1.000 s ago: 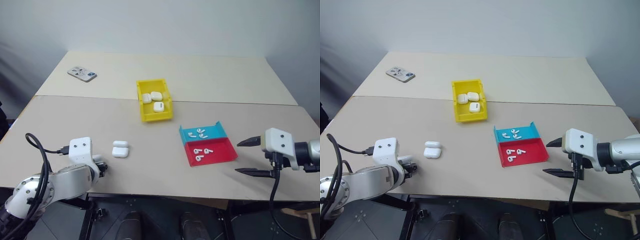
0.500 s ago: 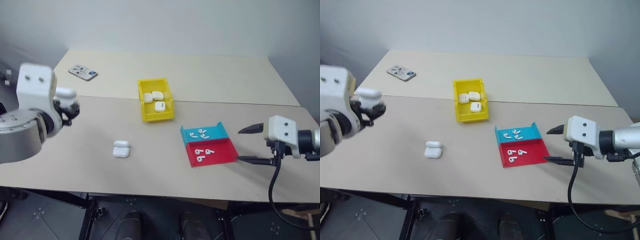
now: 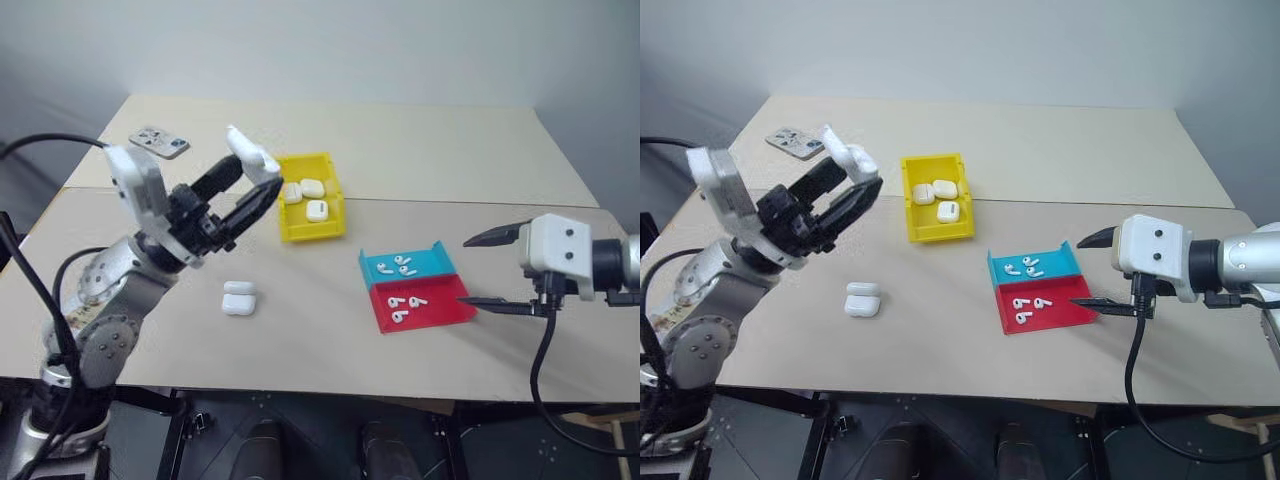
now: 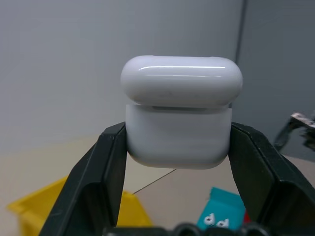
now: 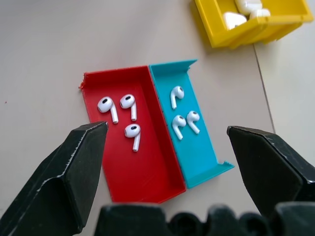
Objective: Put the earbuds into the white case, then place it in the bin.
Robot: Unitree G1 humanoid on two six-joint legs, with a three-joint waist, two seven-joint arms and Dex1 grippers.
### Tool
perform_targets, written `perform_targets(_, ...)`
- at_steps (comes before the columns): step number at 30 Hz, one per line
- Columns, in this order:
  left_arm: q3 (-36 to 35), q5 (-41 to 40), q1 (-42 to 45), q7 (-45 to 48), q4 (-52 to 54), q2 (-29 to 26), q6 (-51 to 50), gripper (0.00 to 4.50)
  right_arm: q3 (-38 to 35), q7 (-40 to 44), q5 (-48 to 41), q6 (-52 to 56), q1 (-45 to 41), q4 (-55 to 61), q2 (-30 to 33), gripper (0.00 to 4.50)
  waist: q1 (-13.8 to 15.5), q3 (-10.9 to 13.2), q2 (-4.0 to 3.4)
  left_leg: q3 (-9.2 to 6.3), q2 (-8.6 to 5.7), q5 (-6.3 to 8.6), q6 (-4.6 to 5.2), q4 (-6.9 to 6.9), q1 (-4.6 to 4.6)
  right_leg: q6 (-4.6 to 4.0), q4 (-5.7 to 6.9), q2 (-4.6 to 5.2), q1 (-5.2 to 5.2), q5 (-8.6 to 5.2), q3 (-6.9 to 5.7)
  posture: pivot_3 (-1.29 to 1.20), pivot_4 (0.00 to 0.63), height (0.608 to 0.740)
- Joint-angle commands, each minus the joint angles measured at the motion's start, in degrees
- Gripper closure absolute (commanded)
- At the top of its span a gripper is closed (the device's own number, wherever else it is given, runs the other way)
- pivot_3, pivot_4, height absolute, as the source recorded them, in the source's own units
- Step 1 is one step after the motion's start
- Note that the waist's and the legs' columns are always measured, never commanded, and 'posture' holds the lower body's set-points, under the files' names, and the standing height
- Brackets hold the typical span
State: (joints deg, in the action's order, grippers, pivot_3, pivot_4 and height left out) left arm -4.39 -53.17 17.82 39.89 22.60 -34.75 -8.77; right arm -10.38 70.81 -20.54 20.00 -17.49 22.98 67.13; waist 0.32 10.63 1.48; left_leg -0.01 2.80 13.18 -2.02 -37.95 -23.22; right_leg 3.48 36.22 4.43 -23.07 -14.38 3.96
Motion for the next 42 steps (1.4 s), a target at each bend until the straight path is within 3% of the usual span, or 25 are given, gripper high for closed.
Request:
perform_targets(1, 2.31, 4.28, -2.71, 10.69, -2.10, 3.81, 5.86, 1.73, 1.09, 0.60, -0.25, 0.30, -0.98, 3.96, 1.53, 0.00, -0.01, -0.01, 0.00, 0.00, 0.00, -0.01, 0.01, 0.00, 0.00, 0.00, 0.01, 0.00, 0.00, 0.01, -0.01, 0.00, 0.150, 0.740)
perform_targets(7, 4.77, 11.18, -5.16, 26.17, -8.44, 5.64, 12.88, 1.73, 11.31, 2.02, 0.43, 10.64, -10.38, 5.39, 3.63, 0.00, -0.76, -0.02, -0.02, -0.01, 0.00, -0.02, 0.04, -0.05, -0.01, 0.01, 0.04, 0.00, -0.01, 0.02, 0.00, 0.00, 0.150, 0.740)
perform_targets(10, 4.30, 12.16, -5.65, 29.21, -10.07, 6.53, 14.38, 1.73, 19.07, 3.53, 2.12, 17.73, -19.67, 3.04, 1.97, 0.00, -1.40, -0.01, -0.01, -0.01, 0.02, -0.02, 0.05, -0.05, -0.01, 0.01, 0.04, 0.00, -0.04, 0.03, 0.01, 0.00, 0.150, 0.740)
perform_targets(14, 3.70, 12.53, -7.19, 31.98, -11.12, 9.48, 17.78, 1.73, 26.76, 8.12, 6.20, 16.63, -26.20, 0.09, 0.38, 0.00, -1.31, -0.02, -0.02, -0.03, 0.03, 0.00, 0.07, -0.05, -0.05, 0.00, 0.03, 0.00, -0.07, 0.03, 0.00, 0.00, 0.150, 0.740)
perform_targets(17, 3.37, 12.50, -9.48, 32.12, -10.88, 12.01, 19.51, 1.73, 31.84, 9.79, 11.32, 13.39, -27.50, -2.14, -1.12, 0.59, -1.16, -0.02, -0.02, -0.03, 0.04, 0.03, 0.13, -0.05, -0.07, 0.01, 0.02, 0.01, -0.09, 0.03, -0.01, 0.00, 0.150, 0.740)
perform_targets(20, 3.68, 13.12, -11.99, 33.29, -10.66, 13.18, 21.14, 1.73, 35.68, 9.40, 16.07, 12.37, -28.36, -5.10, -3.69, 1.56, -1.15, -0.02, -0.02, -0.03, 0.04, 0.03, 0.14, -0.09, -0.09, 0.01, 0.05, 0.01, -0.11, 0.03, -0.01, 0.00, 0.150, 0.740)
perform_targets(38, 4.63, 14.37, -15.35, 33.16, -7.79, 14.09, 21.90, 1.73, 40.12, 9.16, 25.94, 15.05, -29.35, -12.30, -12.59, 1.56, -1.20, -0.03, -0.03, -0.03, 0.03, 0.03, 0.14, -0.17, 0.01, 0.00, 0.35, 0.00, -0.13, 0.01, 0.01, 0.00, 0.150, 0.740)
perform_targets(42, 4.57, 14.20, -15.29, 32.36, -6.82, 13.87, 20.99, 1.73, 41.01, 9.29, 27.61, 14.53, -29.38, -13.77, -13.78, 2.38, -1.19, -0.03, -0.03, -0.03, 0.03, 0.03, 0.14, -0.17, 0.00, 0.00, 0.35, 0.00, -0.13, 0.01, 0.01, 0.00, 0.150, 0.740)
